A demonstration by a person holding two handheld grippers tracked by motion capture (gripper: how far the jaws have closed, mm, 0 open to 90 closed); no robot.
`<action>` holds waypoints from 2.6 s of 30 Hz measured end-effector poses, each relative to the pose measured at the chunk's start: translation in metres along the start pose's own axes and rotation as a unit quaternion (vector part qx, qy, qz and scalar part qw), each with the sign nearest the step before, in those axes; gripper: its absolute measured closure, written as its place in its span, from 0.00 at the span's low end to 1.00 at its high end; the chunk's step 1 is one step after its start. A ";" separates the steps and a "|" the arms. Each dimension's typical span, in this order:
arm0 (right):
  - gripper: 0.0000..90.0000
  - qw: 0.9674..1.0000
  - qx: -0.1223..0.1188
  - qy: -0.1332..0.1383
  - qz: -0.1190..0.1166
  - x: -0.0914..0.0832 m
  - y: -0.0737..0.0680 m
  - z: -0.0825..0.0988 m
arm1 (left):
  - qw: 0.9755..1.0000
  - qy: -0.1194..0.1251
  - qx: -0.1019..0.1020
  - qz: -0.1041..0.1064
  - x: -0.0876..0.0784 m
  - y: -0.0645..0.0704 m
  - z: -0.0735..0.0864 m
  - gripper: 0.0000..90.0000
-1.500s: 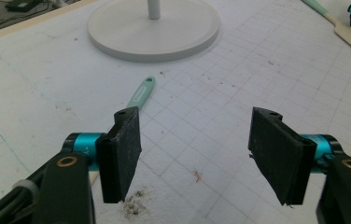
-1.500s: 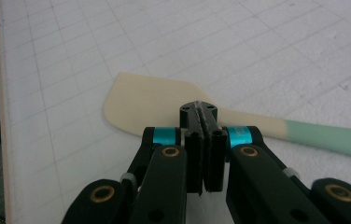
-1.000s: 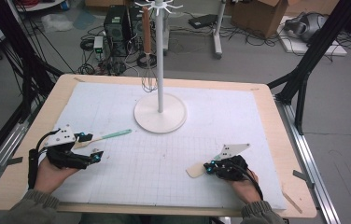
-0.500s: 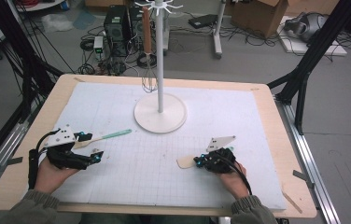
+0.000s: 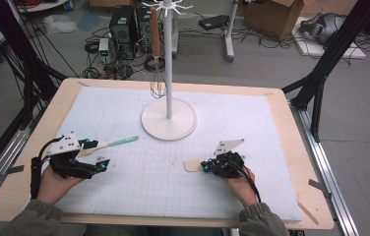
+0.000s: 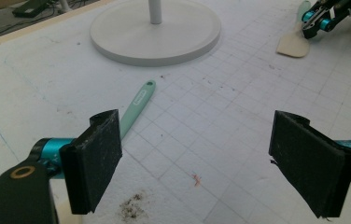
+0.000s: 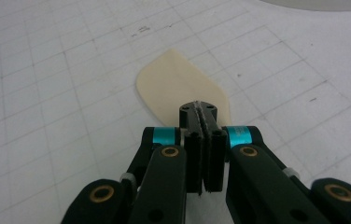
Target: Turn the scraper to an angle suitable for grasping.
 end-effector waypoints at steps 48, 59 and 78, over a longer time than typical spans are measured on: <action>0.99 0.995 0.057 -0.020 0.077 -0.036 0.067 0.027 | 1.000 0.008 0.000 0.002 -0.005 -0.001 -0.001 0.20; 0.99 0.997 0.054 -0.026 0.054 -0.043 0.051 0.034 | 1.000 0.008 0.000 0.003 -0.005 -0.001 -0.001 0.19; 0.99 0.999 0.036 -0.025 0.015 -0.049 0.019 0.041 | 1.000 0.008 0.000 0.006 -0.004 0.001 -0.002 0.20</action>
Point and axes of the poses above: each handheld gripper's, and its own axes: x roughly forward along the jaws, z roughly out of its underside, y roughly to its right, the point moved 9 cm from there along x, roughly forward along the jaws, and after that the axes turned 4 degrees about -x, right-handed, at the moved point
